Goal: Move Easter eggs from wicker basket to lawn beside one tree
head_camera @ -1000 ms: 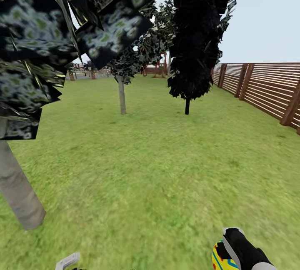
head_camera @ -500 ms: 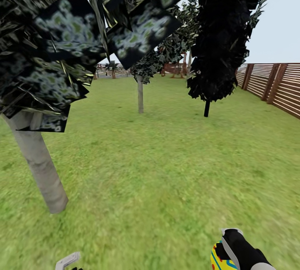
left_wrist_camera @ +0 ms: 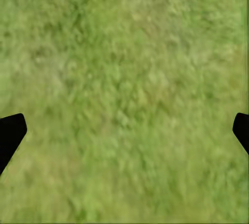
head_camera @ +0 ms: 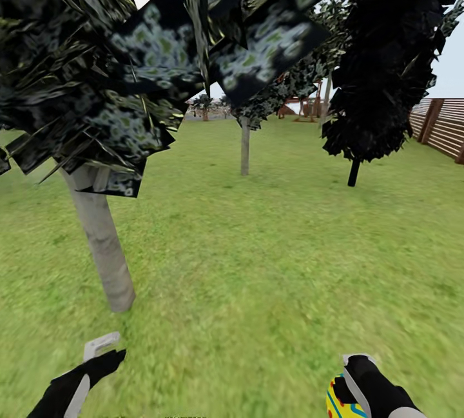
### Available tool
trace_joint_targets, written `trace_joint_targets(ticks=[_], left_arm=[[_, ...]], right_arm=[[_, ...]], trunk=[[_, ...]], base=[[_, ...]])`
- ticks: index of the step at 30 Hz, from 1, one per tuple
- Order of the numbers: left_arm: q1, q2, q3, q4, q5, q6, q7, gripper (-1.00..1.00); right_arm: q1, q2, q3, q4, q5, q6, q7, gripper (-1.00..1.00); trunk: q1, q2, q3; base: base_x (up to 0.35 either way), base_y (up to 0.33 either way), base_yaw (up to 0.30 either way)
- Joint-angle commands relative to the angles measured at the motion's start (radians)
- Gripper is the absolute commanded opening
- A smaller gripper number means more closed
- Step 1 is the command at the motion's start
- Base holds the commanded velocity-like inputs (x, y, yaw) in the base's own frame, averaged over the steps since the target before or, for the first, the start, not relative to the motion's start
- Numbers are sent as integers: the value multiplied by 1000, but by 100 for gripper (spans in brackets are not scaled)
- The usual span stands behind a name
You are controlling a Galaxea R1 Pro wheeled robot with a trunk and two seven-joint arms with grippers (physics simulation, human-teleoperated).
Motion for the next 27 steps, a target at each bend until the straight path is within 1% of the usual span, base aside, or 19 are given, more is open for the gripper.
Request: trace_joint_targets(ticks=[1,4,9,13,16,22,27], left_arm=[[-1,-1,1,-19,9,39,-12,100],[-1,0,8,-31,10,65,-29,100],[-1,1,6,-25,4,62,-25,100],[-1,10,9,-5,3,62,-29,100],[-1,3,4,-4,1,62,-28,100],[-1,1,3,-4,3,61,-27,100],[-1,2,6,-3,5,61,-27,100]], right_arm=[[0,1,0,-2,2,6,-1,-100],[0,2,0,-1,4,6,0,-100],[0,1,0,-1,5,6,0,-100],[0,3,1,-1,6,6,0,-100],[0,4,0,-1,6,6,0,-100],[0,5,1,-1,6,6,0,-100],[0,21,0,0,7,4,0,-100]], trunk=[[0,-1,-1],[0,-1,-1],[0,-1,-1],[0,-1,-1],[0,-1,-1],[0,-1,-1],[0,-1,-1]], base=[[0,0,296],[0,0,296],[0,0,296],[0,0,296],[0,0,296],[0,0,296],[0,0,296]])
